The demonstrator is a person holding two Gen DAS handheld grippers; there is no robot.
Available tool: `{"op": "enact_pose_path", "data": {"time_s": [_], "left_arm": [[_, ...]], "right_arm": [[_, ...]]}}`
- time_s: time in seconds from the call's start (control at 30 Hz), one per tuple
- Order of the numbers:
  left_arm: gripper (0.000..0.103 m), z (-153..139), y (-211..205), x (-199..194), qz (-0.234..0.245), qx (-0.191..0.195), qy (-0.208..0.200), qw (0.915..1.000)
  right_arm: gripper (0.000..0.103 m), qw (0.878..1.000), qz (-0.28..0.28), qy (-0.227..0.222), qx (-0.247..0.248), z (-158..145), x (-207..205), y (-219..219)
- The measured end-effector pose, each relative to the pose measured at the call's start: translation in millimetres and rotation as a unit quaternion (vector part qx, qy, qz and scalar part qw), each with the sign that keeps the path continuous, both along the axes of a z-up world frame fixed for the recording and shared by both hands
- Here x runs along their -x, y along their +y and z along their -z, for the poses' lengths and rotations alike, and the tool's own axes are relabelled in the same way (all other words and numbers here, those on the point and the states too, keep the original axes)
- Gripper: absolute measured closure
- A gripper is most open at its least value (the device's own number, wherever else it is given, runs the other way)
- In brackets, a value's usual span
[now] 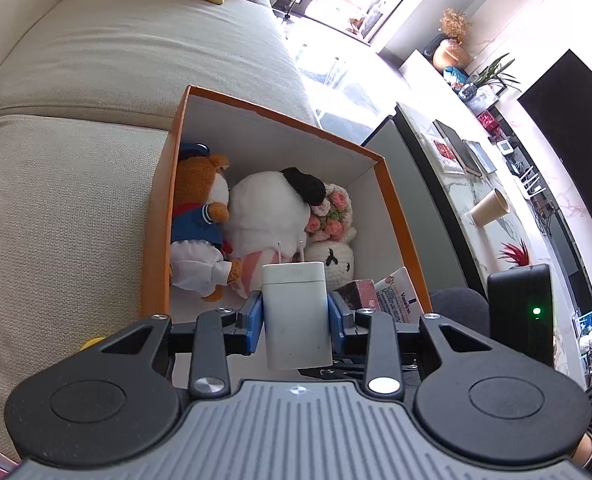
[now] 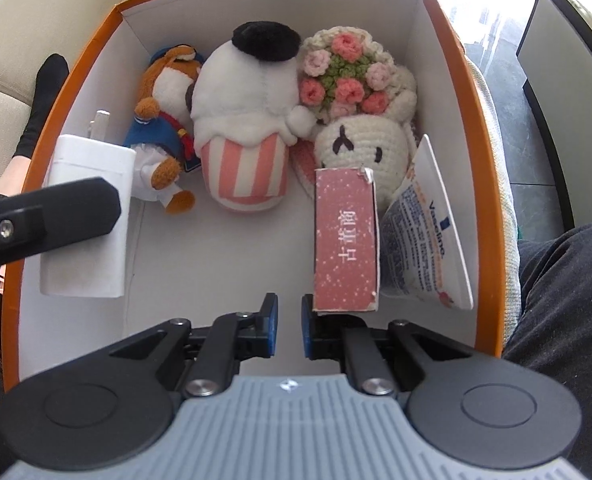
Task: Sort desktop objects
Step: 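Lower the white charger onto the box floor and open the left tool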
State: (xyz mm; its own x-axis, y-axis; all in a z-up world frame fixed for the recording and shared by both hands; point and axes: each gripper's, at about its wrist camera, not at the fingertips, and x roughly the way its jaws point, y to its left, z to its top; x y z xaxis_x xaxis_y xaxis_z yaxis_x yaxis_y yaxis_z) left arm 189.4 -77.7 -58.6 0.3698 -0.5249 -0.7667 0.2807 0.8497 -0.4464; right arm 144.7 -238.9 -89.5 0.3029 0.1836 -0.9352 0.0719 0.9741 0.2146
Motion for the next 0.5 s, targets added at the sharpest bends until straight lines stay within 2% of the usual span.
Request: {"op": "enact_pose_path", "data": {"time_s": [0.07,0.17,0.27,0.37,0.5], "left_arm": [[0.065,2,-7,1,0.009,-0.021,-0.004,0.9997],[0.065,1,-23,5,0.032,-0.076,-0.031,0.9961],[0.065,6,-44,12,0.075,-0.147,-0.056,0.9847],[0.065,18,-57,20,0.118,-0.212,-0.061,0.9684],[0.065,28,-67,23,0.135,-0.249,-0.041,0.9582]], "right_arm": [[0.085,1.000,-0.022,-0.006,0.006,-8,5,4],[0.085,0.997,-0.068,-0.023,0.028,-18,14,12],[0.086,0.993,-0.110,-0.040,0.035,-22,23,22],[0.086,0.987,-0.146,-0.058,0.038,-20,21,22],[0.086,0.979,-0.189,-0.068,0.045,-11,16,19]]}}
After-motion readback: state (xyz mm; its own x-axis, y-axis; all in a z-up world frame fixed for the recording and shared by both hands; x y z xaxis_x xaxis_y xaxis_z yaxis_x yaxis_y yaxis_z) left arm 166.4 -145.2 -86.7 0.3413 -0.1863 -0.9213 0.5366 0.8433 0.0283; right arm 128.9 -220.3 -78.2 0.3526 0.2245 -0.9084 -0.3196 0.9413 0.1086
